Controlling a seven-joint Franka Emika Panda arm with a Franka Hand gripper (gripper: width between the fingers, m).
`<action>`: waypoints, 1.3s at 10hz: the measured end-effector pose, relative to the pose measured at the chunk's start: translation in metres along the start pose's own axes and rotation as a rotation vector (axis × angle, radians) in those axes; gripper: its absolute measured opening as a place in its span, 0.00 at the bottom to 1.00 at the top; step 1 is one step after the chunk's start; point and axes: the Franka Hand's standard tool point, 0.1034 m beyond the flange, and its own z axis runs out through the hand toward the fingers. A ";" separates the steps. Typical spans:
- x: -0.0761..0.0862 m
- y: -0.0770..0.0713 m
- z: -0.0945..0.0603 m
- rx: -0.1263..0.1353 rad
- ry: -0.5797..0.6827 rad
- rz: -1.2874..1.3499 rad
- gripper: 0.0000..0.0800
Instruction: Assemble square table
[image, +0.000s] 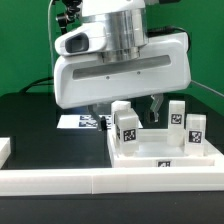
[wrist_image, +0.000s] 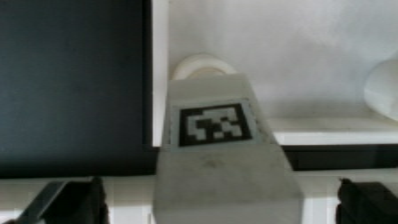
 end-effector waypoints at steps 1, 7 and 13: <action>0.000 -0.001 0.000 0.000 0.000 -0.001 0.81; 0.000 -0.002 -0.001 -0.002 0.004 -0.037 0.36; -0.001 0.002 -0.001 -0.007 0.059 0.250 0.36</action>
Offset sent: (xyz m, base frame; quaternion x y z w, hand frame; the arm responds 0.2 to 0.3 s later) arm -0.0037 0.0011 0.0016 0.0022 -0.0074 -0.0032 1.0000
